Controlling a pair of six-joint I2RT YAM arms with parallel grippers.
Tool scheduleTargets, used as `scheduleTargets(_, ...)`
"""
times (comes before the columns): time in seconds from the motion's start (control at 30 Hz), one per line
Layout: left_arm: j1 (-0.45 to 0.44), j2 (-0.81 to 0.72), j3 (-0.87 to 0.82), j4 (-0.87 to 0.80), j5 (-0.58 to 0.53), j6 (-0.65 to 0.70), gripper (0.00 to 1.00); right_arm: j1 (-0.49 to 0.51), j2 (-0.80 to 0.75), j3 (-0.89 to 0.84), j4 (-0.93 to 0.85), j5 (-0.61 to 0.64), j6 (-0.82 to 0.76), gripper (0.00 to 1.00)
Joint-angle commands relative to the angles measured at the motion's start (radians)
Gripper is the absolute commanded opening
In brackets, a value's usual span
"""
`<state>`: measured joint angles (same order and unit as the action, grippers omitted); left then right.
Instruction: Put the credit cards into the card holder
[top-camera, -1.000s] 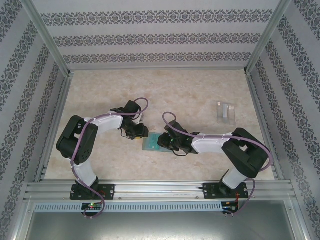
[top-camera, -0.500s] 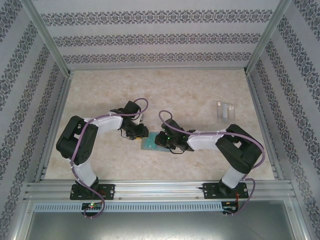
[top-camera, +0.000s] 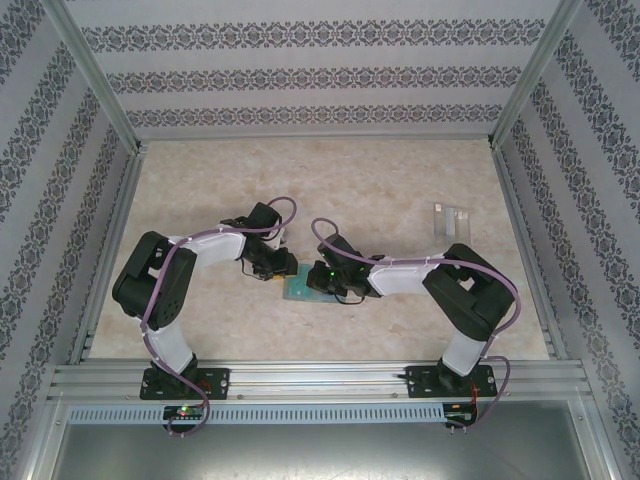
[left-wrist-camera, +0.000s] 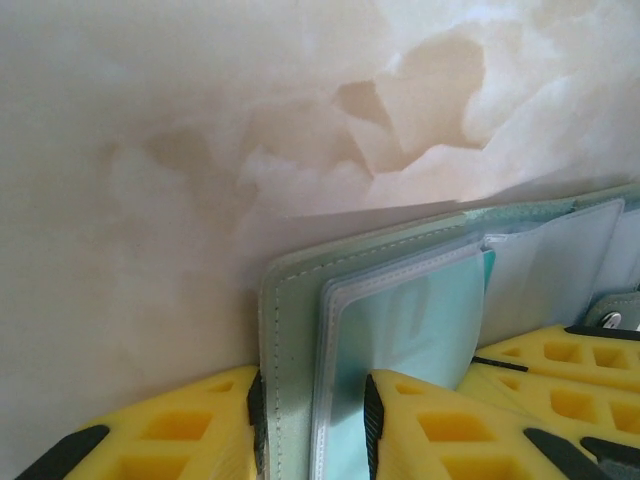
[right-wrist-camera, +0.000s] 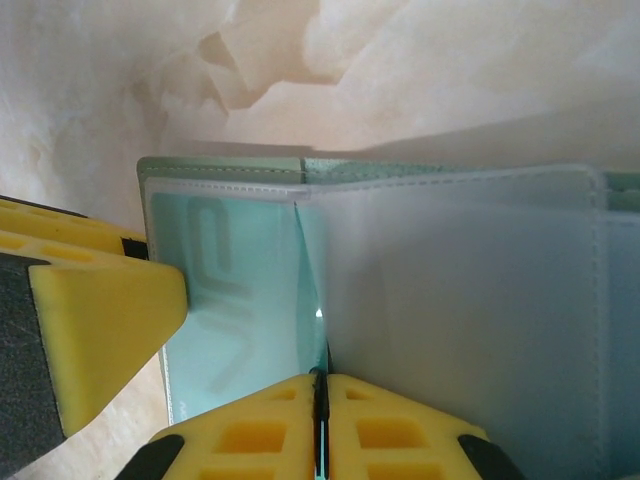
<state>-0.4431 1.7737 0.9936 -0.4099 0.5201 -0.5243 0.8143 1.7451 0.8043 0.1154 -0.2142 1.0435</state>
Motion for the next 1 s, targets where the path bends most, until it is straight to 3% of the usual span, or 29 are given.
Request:
scheduleTargets(0.0, -0.014, 0.013, -0.022, 0.024, 0.084, -0.014, 0.33, 0.012, 0.042, 0.032, 0.050, -0.046, 0.006, 0.13)
scheduleTargets(0.37, -0.013, 0.001, -0.033, 0.042, 0.108, -0.024, 0.35, 0.007, -0.004, -0.001, 0.140, -0.056, -0.027, 0.17)
scheduleTargets(0.47, -0.012, -0.011, -0.040, 0.078, 0.156, -0.049, 0.46, -0.001, -0.006, -0.026, 0.201, -0.076, -0.017, 0.18)
scheduleTargets(0.6, -0.010, -0.030, -0.041, 0.095, 0.157, -0.068, 0.51, -0.008, 0.010, -0.039, 0.229, -0.089, -0.006, 0.18)
scheduleTargets(0.97, -0.008, -0.025, -0.061, 0.161, 0.194, -0.110, 0.50, -0.009, 0.013, -0.059, 0.336, -0.115, 0.002, 0.18)
